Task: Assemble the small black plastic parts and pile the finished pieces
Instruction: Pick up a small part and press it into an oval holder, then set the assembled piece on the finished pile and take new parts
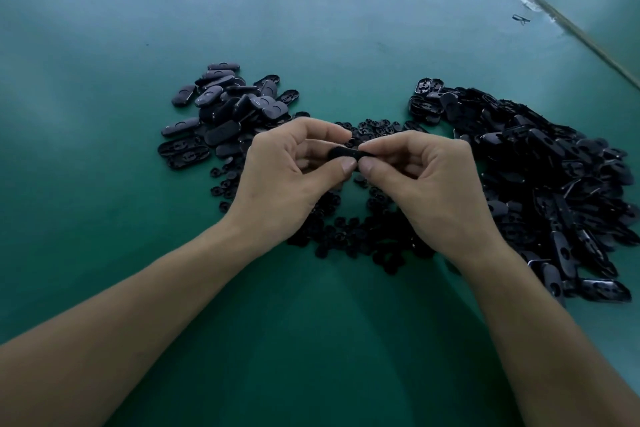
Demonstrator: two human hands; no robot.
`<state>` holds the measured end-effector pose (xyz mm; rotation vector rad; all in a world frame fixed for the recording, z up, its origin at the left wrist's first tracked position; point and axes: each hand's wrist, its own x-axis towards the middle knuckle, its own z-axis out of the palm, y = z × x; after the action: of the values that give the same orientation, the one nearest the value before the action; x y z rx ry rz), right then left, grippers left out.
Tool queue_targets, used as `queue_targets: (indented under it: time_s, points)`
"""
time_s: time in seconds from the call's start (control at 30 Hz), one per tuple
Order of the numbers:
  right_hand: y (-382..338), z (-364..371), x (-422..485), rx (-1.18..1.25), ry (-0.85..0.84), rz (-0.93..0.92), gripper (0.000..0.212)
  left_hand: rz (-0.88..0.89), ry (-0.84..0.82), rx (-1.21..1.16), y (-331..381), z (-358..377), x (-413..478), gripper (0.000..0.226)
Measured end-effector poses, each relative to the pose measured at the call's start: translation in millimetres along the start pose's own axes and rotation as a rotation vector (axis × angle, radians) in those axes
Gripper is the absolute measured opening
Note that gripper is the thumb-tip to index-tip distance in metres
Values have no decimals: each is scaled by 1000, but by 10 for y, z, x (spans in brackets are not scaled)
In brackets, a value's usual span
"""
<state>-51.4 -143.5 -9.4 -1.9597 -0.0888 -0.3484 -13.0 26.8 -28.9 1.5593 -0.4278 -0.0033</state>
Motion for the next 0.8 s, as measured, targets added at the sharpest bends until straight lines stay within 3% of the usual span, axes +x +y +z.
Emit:
queue_targets:
  time_s: [0.57,0.8]
  points:
    - [-3,-21,64,-76,-72,73,8,-21,27,-28,-14,6,6,25]
    - [-1,-25,42,-56,-98,49,15,-42,52,-36,-8,8,0,24]
